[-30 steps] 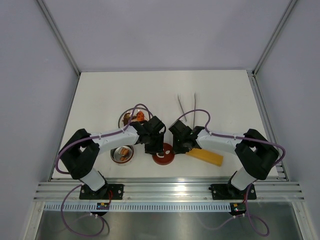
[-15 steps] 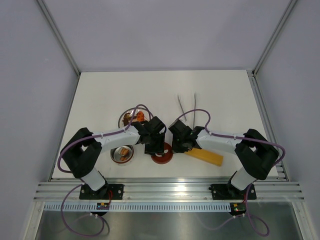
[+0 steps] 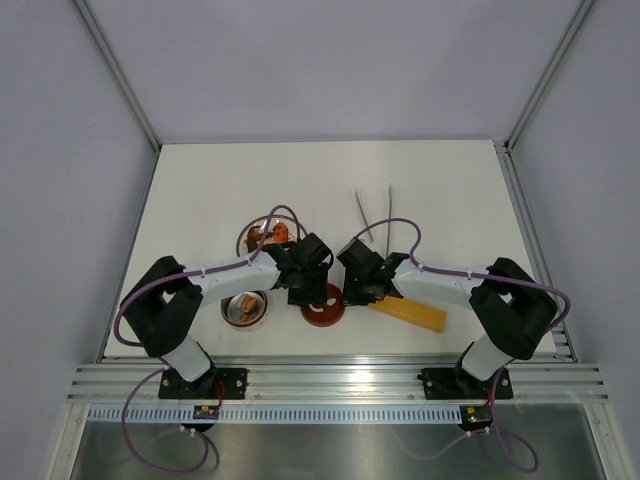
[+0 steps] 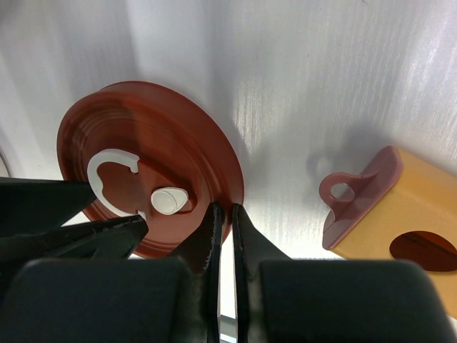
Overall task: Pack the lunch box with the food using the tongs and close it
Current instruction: Adjust the box lid at the center of the board.
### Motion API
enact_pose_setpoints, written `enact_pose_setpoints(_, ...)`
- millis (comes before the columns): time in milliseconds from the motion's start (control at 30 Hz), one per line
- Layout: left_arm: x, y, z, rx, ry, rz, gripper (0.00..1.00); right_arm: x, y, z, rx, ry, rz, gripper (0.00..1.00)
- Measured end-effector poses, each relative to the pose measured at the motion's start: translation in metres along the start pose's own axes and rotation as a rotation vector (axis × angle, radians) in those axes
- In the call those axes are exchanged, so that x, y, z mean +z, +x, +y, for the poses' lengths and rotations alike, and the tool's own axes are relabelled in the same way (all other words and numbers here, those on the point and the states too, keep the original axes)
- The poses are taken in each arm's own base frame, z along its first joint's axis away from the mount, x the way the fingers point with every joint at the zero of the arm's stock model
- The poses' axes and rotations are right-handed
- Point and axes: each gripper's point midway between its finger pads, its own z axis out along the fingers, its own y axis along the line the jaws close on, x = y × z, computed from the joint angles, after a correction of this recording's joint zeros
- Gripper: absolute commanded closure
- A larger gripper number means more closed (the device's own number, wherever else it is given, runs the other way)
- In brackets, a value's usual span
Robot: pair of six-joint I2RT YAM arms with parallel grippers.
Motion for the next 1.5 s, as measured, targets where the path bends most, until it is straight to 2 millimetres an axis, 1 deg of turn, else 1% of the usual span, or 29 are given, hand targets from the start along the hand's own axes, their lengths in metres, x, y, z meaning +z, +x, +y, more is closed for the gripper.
enact_pose_setpoints(167, 0.001, -0.008, 0.003, 0.001, -0.023, -0.041, 0.48, 0.0, 0.0, 0.0, 0.003, -0.001, 0.0, 0.96)
enact_pose_setpoints(367, 0.002, -0.012, 0.004, 0.002, -0.03, -0.062, 0.48, 0.001, 0.0, 0.0, 0.003, -0.001, 0.0, 0.96)
enact_pose_setpoints(600, 0.002, -0.012, 0.003, 0.002, -0.025, -0.06, 0.49, 0.001, 0.0, 0.0, 0.003, -0.001, 0.0, 0.97)
enact_pose_setpoints(767, 0.002, -0.012, -0.003, 0.007, 0.004, -0.058, 0.49, 0.001, 0.0, 0.0, 0.003, -0.001, 0.0, 0.97)
enact_pose_setpoints(1200, -0.002, -0.009, -0.008, 0.008, 0.045, -0.028, 0.51, 0.0, 0.001, -0.002, 0.002, 0.01, 0.005, 0.97)
enact_pose_setpoints(1300, -0.008, -0.01, -0.012, 0.009, 0.066, -0.038, 0.51, 0.0, 0.001, -0.002, 0.002, 0.012, 0.006, 0.97)
enact_pose_setpoints(1367, -0.015, -0.012, -0.018, 0.01, 0.099, -0.048, 0.51, 0.0, 0.001, -0.002, 0.002, 0.012, 0.006, 0.97)
enact_pose_setpoints(1500, -0.029, -0.018, -0.046, 0.017, 0.233, -0.069, 0.51, 0.0, 0.0, 0.0, 0.004, 0.005, 0.004, 0.97)
